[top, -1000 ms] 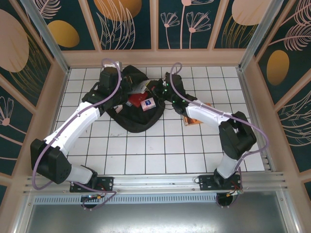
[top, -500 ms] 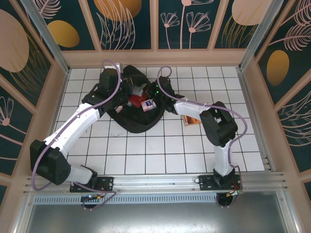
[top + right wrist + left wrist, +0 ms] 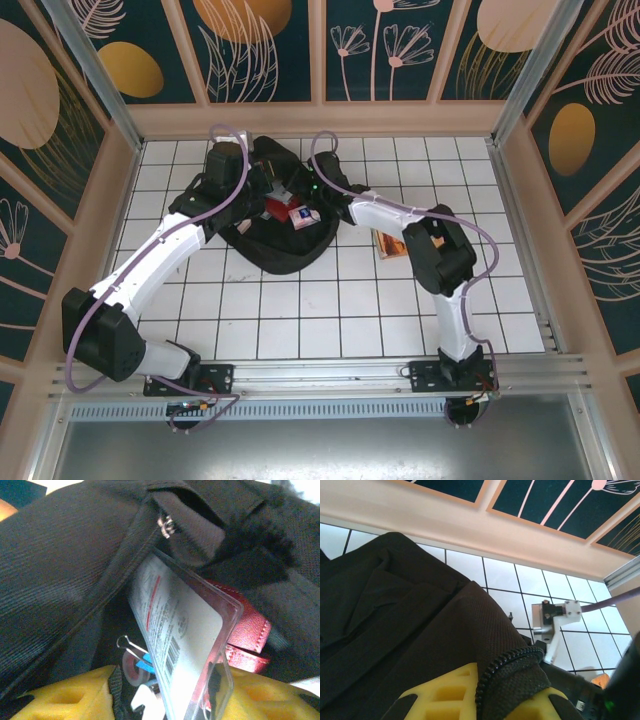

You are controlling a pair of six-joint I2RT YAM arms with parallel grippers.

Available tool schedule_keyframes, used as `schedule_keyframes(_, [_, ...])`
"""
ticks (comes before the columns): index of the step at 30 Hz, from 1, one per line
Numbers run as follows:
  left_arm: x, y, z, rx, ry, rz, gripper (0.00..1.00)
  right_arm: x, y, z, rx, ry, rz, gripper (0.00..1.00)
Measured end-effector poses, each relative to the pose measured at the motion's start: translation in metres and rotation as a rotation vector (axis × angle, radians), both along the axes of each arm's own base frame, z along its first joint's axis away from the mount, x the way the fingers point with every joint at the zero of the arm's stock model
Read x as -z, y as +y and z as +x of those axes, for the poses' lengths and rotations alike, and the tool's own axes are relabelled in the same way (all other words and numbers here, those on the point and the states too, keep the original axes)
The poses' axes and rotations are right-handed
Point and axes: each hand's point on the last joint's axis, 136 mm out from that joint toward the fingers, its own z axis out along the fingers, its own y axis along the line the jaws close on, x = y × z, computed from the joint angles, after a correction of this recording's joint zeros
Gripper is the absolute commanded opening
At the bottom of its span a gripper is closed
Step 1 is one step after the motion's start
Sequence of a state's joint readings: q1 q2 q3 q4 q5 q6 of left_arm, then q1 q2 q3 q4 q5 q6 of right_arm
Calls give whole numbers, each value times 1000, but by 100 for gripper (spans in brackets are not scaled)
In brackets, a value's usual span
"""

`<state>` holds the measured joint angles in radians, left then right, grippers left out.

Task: Pack the student bag
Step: Place the loose stationery in the student bag, then pick up the book from the center of the table.

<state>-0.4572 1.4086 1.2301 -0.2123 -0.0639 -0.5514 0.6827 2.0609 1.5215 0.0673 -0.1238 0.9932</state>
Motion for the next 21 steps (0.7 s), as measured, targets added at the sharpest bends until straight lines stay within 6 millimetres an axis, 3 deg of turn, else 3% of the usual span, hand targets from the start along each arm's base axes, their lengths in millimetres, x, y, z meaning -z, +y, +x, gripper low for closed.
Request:
schedule_keyframes(4, [0, 0, 0, -2, 0, -2, 0, -29, -10, -12, -53, -72, -51, 66])
schedule_keyframes(7, [0, 1, 0, -3, 0, -2, 0, -58, -25, -29, -90, -146, -79, 82])
schedule_keyframes(10, [0, 1, 1, -3, 0, -3, 0, -80, -42, -47, -118, -205, -99, 82])
schedule_keyframes(13, [0, 1, 0, 0, 1, -4, 0, -84, -74, -63, -98, -224, -136, 79])
schedule_keyframes(16, [0, -1, 0, 11, 5, -12, 0, -65, -146, -62, 39, -176, -201, 81])
schedule_keyframes(18, [1, -3, 0, 17, 12, -20, 0, -44, -220, -51, 228, -109, -292, 83])
schedule_keyframes(21, [5, -6, 1, 27, 24, -31, 0, -14, -307, -49, 467, 3, -412, 88])
